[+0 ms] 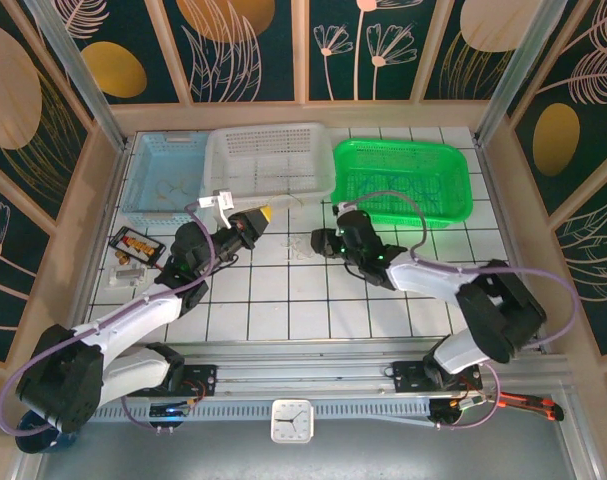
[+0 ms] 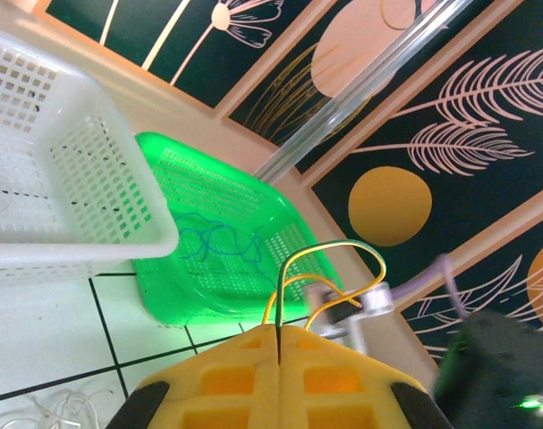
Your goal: Untangle the cables
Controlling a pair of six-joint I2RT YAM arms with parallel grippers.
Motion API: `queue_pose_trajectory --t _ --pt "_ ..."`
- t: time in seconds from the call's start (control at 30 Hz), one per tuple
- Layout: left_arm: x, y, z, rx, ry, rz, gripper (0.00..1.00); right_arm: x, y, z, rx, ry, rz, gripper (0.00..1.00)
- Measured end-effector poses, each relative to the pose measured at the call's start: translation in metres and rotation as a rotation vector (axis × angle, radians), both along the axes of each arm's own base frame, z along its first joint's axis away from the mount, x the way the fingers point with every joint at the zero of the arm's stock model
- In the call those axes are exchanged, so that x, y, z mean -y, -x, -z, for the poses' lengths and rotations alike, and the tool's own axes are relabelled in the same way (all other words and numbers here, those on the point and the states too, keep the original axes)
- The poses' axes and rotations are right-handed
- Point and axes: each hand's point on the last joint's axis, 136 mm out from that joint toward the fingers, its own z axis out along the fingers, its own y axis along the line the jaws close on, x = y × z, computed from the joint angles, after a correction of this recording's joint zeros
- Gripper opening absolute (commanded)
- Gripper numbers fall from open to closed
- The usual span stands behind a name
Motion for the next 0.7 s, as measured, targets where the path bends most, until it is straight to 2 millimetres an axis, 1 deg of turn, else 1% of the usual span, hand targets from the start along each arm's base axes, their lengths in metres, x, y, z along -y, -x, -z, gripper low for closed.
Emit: queue_pose_trajectory --t 0.1,0.2,0.3,0.4,0.5,0.6,0.7 --pt "-0.001 -0.001 0.0 0.0 0.0 -0.006 0.0 0.005 0.002 -0.037 0.06 -0.059 0.005 0.54" --pt "-0.001 -0.001 0.0 0.003 0.003 -0.009 0.0 0.009 0.006 -0.067 0.101 -0.127 0.006 0.59" --pt "-0.002 -0.001 0.0 0.003 0.011 -0.013 0.0 0.008 0.013 -0.089 0.12 -0.194 -0.017 0.61" --pt "-0.003 -0.001 -0.001 0.007 0.02 -0.017 0.0 0.002 0.019 -0.104 0.122 -0.263 -0.05 0.62" --pt "-0.003 -0.002 -0.002 0.008 0.026 -0.022 0.0 -0.005 0.024 -0.113 0.115 -0.32 -0.086 0.62" --pt "-0.004 -0.002 -0.001 0.006 0.026 -0.023 0.0 -0.013 0.027 -0.119 0.106 -0.369 -0.123 0.62" --pt "-0.004 -0.002 -0.001 0.002 0.029 -0.023 0.0 -0.022 0.026 -0.118 0.086 -0.401 -0.149 0.61"
